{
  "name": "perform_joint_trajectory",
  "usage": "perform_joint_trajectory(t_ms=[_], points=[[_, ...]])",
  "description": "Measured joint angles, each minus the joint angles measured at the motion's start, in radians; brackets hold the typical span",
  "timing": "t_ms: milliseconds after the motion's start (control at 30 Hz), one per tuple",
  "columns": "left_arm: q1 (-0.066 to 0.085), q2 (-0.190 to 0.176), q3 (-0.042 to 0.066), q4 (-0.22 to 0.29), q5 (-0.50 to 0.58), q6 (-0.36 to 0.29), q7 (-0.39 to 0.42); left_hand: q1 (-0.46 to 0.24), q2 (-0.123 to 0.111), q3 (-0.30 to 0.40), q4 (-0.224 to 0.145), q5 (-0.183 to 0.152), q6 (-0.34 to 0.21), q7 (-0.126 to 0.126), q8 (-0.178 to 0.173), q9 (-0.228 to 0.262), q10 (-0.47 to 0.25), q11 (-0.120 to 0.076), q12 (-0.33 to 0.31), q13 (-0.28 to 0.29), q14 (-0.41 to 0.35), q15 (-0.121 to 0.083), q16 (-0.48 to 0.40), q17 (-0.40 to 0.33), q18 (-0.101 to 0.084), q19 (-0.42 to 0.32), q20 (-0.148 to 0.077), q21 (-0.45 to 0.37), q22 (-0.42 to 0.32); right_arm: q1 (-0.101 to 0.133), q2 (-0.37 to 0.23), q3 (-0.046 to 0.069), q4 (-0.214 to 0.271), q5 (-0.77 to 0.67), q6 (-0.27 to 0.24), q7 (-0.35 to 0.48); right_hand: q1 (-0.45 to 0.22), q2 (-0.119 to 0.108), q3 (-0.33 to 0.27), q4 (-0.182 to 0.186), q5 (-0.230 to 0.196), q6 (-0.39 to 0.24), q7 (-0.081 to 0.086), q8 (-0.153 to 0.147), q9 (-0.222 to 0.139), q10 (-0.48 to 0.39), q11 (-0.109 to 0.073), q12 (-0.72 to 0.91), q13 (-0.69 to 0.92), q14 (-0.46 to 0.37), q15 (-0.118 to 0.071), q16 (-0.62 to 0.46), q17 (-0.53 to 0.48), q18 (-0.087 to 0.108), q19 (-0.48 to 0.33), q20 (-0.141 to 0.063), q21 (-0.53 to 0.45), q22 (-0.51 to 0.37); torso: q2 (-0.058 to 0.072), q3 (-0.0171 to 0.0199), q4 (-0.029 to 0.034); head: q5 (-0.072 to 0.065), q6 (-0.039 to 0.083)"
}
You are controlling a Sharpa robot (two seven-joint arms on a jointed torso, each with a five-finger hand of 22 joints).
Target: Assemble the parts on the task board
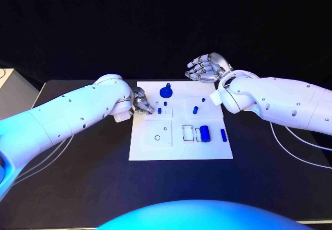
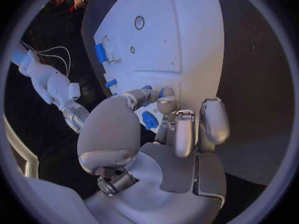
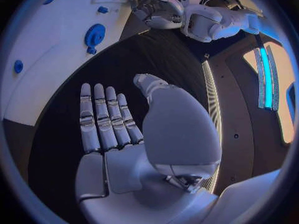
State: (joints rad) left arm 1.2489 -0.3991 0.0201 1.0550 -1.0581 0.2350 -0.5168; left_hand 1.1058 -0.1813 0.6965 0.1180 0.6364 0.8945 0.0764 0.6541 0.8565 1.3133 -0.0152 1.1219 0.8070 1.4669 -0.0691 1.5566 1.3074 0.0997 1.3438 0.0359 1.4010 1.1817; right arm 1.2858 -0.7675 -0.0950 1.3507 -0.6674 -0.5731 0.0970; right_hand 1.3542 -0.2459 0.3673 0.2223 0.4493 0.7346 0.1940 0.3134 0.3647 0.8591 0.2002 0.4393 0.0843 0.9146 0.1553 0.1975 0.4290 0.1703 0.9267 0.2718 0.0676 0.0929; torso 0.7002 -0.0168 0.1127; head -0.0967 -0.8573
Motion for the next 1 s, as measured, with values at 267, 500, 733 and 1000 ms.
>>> perform_joint_trajectory(t_ms=[267,500,733,1000], points=[[0.0,0.006,0.0,-0.009,0.001,0.004,0.0,-0.007,0.007,-0.019,-0.019,-0.013,0.008,-0.005,-0.007,0.0,0.0,0.0,-0.012,-0.014,0.0,0.0,0.0,0.0,0.0,0.0,0.0,-0.005,-0.012,0.0,0.0,0.0,0.0,0.0,0.0,0.0,0.0,0.0,0.0,0.0,0.0,0.0,0.0,0.0,0.0,0.0,0.0,0.0,0.0,0.0,0.0,0.0,0.0,0.0,0.0,0.0,0.0,0.0,0.0,0.0,0.0003,-0.001,0.0],[0.001,0.008,0.0,-0.016,0.006,-0.009,0.003,-0.018,0.018,-0.055,-0.055,-0.032,-0.004,-0.019,-0.025,-0.001,-0.021,-0.002,-0.023,-0.032,0.0,0.0,-0.012,0.0,0.0,-0.014,0.006,-0.025,-0.035,0.0,-0.001,0.0,0.001,0.001,0.0,0.0,0.0,0.0,0.0,0.0,0.0,0.0,0.0,0.0,0.0,0.0,0.0,0.0,0.0,0.0,0.0,0.0,0.0,0.0,0.0,0.0,0.0,0.0,0.0,-0.0006,0.0001,-0.002,0.002],[-0.002,0.004,0.0,-0.016,0.014,-0.027,0.006,-0.045,0.006,-0.107,-0.04,-0.043,-0.013,-0.024,-0.042,-0.012,-0.047,-0.004,-0.023,-0.04,0.0,0.0,-0.017,0.0,0.0,-0.022,0.007,-0.035,-0.054,0.0,-0.001,0.0,0.001,0.001,0.0,0.0,0.0,0.0,0.0,0.0,0.0,0.0,0.0,0.0,0.0,0.0,0.0,0.0,0.0,0.0,0.0,0.0,0.0,0.0,0.0,0.0,0.0,0.0,0.0,-0.0012,0.0006,-0.004,0.002],[-0.006,-0.008,0.0,-0.005,0.018,-0.036,0.008,-0.047,-0.008,-0.157,-0.012,-0.061,-0.004,-0.025,-0.054,-0.018,-0.054,-0.005,-0.023,-0.046,0.0,0.0,-0.017,0.0,0.0,-0.022,0.007,-0.039,-0.055,-0.001,-0.001,0.0,0.001,0.001,0.0,0.0,0.0,0.0,0.0,0.0,0.0,0.0,0.0,0.0,-0.001,-0.003,-0.004,0.0,-0.002,0.0,0.0,0.0,-0.001,0.0,0.0,0.0,0.0,-0.002,-0.001,-0.0022,0.0006,-0.004,0.002]])
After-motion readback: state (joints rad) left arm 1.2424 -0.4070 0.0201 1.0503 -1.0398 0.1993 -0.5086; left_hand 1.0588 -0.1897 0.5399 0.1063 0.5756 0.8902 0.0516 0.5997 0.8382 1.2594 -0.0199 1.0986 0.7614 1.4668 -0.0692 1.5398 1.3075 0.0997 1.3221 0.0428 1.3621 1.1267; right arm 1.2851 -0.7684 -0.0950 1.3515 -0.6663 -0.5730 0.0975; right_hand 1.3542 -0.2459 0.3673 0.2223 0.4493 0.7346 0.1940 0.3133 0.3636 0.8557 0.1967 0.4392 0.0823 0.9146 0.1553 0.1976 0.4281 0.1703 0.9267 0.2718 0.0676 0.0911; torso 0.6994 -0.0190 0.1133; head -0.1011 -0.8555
